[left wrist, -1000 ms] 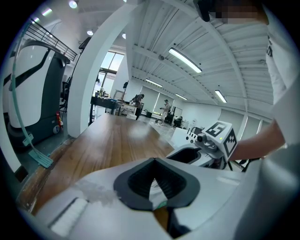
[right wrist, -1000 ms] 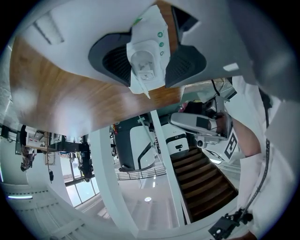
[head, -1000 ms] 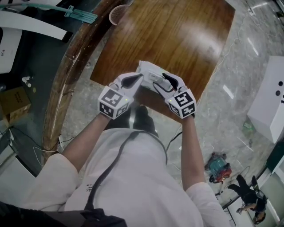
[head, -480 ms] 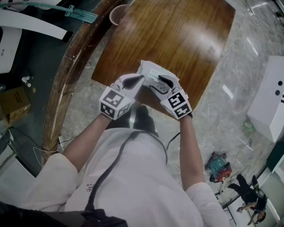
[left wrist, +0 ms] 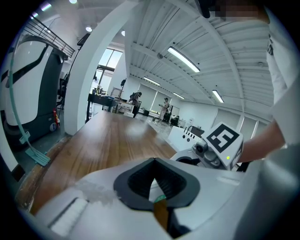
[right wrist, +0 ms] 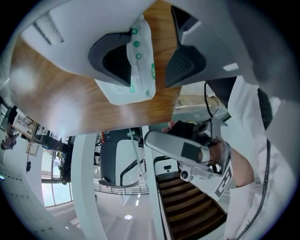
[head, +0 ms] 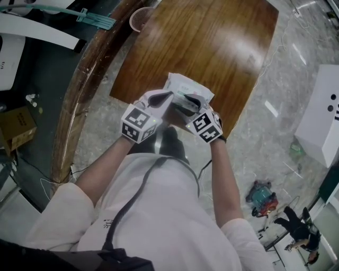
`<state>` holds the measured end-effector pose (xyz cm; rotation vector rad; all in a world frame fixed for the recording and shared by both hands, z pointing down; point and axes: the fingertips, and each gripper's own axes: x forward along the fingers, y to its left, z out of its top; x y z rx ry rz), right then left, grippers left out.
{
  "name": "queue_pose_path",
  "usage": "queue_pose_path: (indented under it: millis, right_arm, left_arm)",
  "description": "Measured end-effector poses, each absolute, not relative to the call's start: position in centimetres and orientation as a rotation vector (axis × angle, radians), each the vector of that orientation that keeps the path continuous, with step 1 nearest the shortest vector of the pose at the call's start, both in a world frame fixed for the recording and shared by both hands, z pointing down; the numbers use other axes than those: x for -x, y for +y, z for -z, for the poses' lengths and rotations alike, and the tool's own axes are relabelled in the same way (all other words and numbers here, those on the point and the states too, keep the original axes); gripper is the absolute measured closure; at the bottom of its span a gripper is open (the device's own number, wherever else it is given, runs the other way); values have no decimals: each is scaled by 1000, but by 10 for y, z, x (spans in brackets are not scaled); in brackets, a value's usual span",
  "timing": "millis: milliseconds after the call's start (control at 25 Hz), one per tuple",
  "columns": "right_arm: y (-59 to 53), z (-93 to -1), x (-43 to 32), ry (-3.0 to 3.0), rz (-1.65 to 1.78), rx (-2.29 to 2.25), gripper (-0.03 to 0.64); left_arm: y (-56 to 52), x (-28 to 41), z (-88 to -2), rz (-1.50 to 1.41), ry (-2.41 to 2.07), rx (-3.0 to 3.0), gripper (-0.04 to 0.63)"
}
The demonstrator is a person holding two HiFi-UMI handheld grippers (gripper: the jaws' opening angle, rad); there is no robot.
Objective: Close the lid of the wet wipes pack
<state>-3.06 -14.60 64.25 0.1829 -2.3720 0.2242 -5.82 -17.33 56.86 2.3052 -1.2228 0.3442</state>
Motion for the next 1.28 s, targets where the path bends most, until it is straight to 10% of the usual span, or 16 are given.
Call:
queue_pose_path:
  millis: [680,1280]
  right_arm:
    - [-146,-648,32,-2317,-232,-249,391]
    - [-149,-568,7,-2538,-373,-664,607]
  left_arm:
    - [-166,63,-556,-350,-1214,-2336,592]
    - [-166,47,-513,-329,-1150,-2462,592]
